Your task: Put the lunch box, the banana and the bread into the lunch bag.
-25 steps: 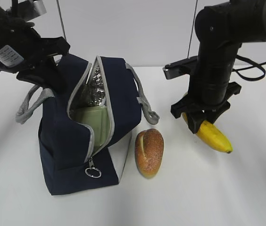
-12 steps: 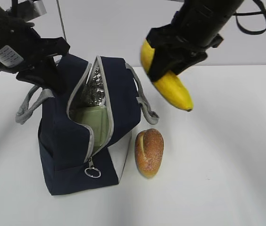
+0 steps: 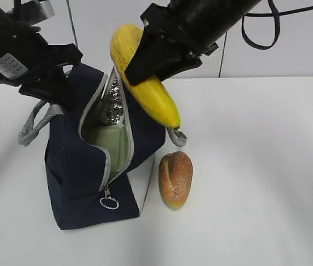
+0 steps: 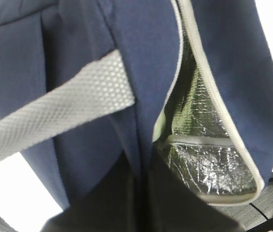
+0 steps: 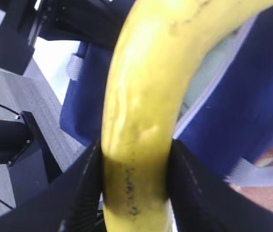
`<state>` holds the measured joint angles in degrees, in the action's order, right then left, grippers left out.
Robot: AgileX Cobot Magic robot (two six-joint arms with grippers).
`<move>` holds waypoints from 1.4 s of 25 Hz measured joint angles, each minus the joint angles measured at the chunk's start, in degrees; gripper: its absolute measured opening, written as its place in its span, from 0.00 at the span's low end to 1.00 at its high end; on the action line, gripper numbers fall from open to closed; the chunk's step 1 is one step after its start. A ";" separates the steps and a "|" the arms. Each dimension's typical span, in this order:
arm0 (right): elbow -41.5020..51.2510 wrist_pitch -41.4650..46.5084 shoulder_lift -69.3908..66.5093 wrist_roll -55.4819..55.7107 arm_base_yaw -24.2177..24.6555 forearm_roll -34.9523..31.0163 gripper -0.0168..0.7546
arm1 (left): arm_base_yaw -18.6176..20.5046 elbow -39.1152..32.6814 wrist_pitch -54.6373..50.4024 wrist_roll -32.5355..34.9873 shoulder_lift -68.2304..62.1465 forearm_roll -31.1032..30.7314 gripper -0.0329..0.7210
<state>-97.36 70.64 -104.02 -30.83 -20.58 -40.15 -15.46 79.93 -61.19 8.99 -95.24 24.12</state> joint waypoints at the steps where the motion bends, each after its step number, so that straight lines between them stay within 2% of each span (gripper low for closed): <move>1: 0.00 0.00 -0.28 -0.14 -0.49 -0.11 0.42 | 0.00 0.00 0.00 0.00 0.00 0.00 0.04; 9: 0.00 -0.10 -8.32 1.32 -4.49 -0.99 0.42 | 0.00 0.00 0.17 0.00 0.06 0.00 0.04; 17: -0.29 -0.52 -14.88 6.26 -4.82 -1.53 0.42 | 0.00 0.00 0.17 0.00 0.06 0.00 0.04; 22: -3.60 -0.66 -16.40 8.05 -4.82 -2.26 0.42 | 0.00 0.00 0.17 0.00 0.10 0.05 0.04; 30: -5.42 -5.76 -16.45 11.13 -4.82 -2.47 0.42 | 0.00 0.00 0.17 0.00 0.10 0.05 0.04; 35: -5.42 -8.59 -16.68 12.21 -4.82 -6.96 0.45 | 0.00 0.00 0.17 0.00 0.10 0.11 0.04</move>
<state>-102.78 62.05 -120.70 -18.62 -25.40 -47.11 -15.46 79.93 -61.02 8.99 -95.14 24.23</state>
